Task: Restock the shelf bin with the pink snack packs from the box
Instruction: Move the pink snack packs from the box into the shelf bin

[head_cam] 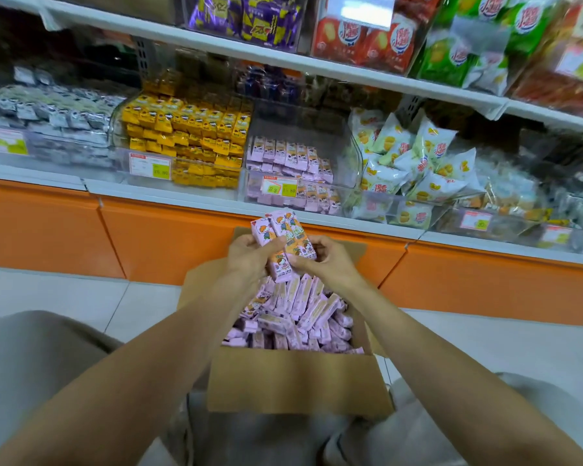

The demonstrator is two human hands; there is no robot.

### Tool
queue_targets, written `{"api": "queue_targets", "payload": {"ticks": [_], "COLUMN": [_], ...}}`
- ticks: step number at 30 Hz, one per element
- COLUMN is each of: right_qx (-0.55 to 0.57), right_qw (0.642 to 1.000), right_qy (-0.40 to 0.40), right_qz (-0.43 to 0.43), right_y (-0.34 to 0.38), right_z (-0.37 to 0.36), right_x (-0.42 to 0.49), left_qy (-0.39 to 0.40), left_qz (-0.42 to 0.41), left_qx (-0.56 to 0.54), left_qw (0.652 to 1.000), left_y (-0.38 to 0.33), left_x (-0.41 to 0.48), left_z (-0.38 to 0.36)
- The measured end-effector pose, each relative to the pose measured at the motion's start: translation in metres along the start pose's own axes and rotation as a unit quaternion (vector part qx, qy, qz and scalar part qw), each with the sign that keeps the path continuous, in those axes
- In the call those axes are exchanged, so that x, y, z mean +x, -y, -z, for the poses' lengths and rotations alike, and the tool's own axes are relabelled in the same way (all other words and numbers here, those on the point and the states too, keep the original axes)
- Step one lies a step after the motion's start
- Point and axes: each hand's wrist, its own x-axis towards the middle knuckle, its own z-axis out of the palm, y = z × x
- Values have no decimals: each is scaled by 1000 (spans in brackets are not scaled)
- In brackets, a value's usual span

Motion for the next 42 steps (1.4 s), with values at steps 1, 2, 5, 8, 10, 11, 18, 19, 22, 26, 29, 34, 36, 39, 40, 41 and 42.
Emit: {"api": "queue_targets", "payload": {"ticks": [1,2,5,8,10,11,18,19,22,26,29,34,36,39,40,41,42], "right_qx": [4,6,-22,-73,-84,-90,-125,-111,-79,-66,-99,-261,-338,-423,-441,-457,-475], "right_qw": [1000,1000,1000,997,995,994,988,991,996,992,978,934,907,871,863,853,842], "right_qy": [5,4,5,-7,-37,-58,-77,-54,-24,-92,-177,-245,-251,-248,-247,-250,-254], "right_qz": [-1,-2,-5,11,23,31,53,49,36,55,57,-9,-11,-12,-15,-17,-17], "right_y": [2,3,3,7,9,11,15,16,19,43,63,79,83,92,95,96,96], "right_z": [-1,-1,-2,-7,-12,-15,-17,-15,-6,10,31,58,59,58,57,56,55], "right_x": [1,2,4,3,3,5,16,15,20,43,74,118,131,158,169,178,188], "left_qy": [4,11,29,38,38,35,21,21,37,82,102,122,140,157,151,140,127], "left_qz": [-1,-1,5,11,8,4,7,6,-1,-28,-48,-21,-32,-99,-114,-131,-151], "left_qx": [-2,-6,10,24,15,11,-5,-4,-4,-8,3,46,107,139,128,119,115], "left_qw": [1000,1000,1000,999,999,999,1000,1000,999,996,994,991,984,973,974,974,974], "left_y": [-3,-6,-6,-5,-6,-6,-11,-13,-21,-48,-74,-108,-110,-109,-106,-104,-101], "left_x": [0,0,4,7,9,10,19,20,29,37,49,66,78,88,95,100,104], "left_z": [0,0,5,9,9,8,1,0,-5,-17,-20,-18,-17,-12,-10,-7,-5]}}
